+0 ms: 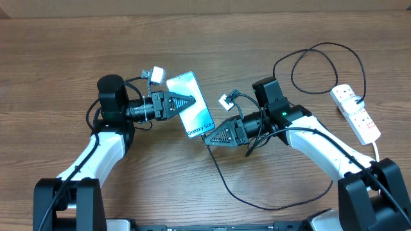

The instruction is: Plug charger to phone and switch on socket

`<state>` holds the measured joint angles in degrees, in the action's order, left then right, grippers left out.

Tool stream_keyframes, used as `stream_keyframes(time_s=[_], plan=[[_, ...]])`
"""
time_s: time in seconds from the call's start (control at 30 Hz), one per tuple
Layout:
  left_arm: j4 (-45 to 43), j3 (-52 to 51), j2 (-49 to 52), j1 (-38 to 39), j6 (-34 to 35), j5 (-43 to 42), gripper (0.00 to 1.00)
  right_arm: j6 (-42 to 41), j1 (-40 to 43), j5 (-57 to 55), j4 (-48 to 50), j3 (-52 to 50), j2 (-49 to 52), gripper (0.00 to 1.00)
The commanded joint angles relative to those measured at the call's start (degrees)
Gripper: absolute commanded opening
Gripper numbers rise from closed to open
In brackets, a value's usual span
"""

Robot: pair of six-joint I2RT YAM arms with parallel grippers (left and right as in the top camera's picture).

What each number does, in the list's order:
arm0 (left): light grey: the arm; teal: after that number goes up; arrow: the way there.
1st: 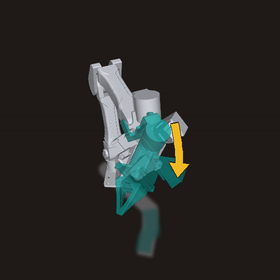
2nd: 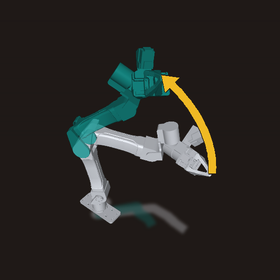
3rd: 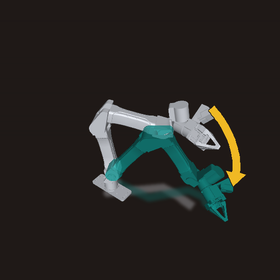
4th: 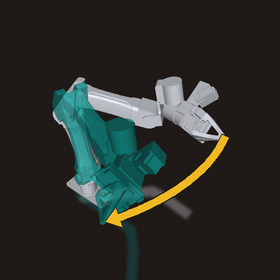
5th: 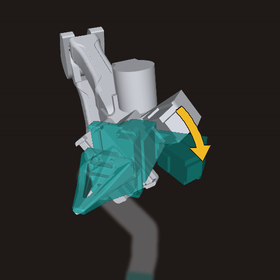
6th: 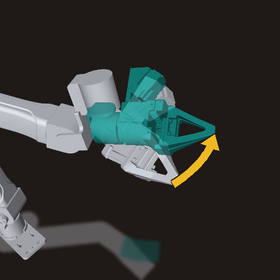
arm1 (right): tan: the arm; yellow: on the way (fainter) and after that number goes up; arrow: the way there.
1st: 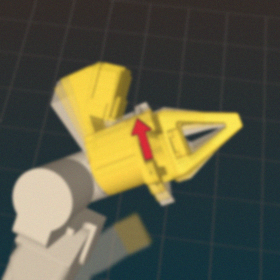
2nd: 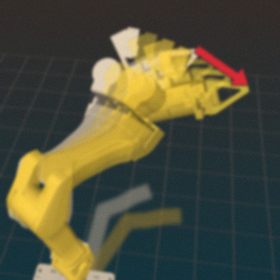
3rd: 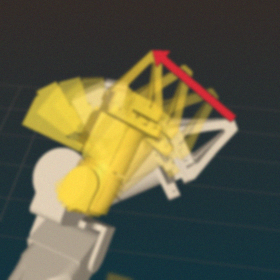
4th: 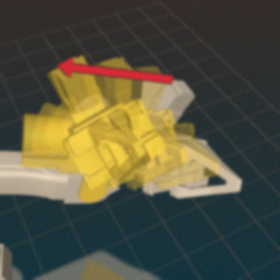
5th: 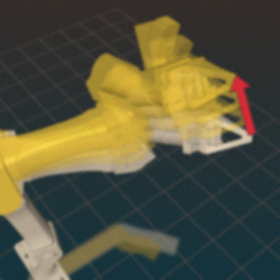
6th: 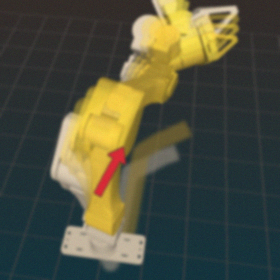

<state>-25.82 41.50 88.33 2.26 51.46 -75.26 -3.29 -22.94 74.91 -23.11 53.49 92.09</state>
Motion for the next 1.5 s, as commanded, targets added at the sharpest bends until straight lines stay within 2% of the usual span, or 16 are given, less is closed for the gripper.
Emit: stream_keyframes(time_s=[0.0,0.17,0.3,0.53,0.63,0.73,1.03,1.27,1.47], plan=[[2.99,0.55,-0.59,0.44,-3.91,4.00,0.04,0.09,0.17,-3.78,-0.37,1.38,-0.81,0.42],[16.17,0.55,-0.59,0.44,-8.79,12.57,0.04,0.55,0.20,-21.05,-0.98,1.38,-0.81,0.59],[23.02,0.55,-0.59,0.44,-11.04,15.61,0.04,0.74,0.20,-25.22,-1.01,1.40,-0.81,0.70],[23.71,0.55,-0.59,0.44,-11.23,18.08,0.04,3.56,-0.81,-26.01,-6.58,1.40,-0.81,0.72],[23.91,0.55,-0.59,0.44,-11.21,19.04,0.04,6.78,-2.58,-26.08,-9.66,1.40,-0.81,0.82],[24.13,0.55,-0.59,0.44,-11.21,19.82,0.04,6.78,-4.52,-29.05,-9.99,1.40,-0.81,0.86],[24.35,0.55,-0.59,0.46,-11.19,20.15,0.04,6.03,-11.47,-39.06,-8.13,1.38,-0.81,0.77],[24.37,0.55,-0.59,1.53,-11.21,20.17,0.04,-1.46,-15.58,-51.21,-3.58,1.36,-0.81,0.68],[24.52,0.55,-0.59,1.62,-11.23,20.15,0.04,-2.34,-15.63,-51.34,-2.51,1.36,-0.81,0.50]])
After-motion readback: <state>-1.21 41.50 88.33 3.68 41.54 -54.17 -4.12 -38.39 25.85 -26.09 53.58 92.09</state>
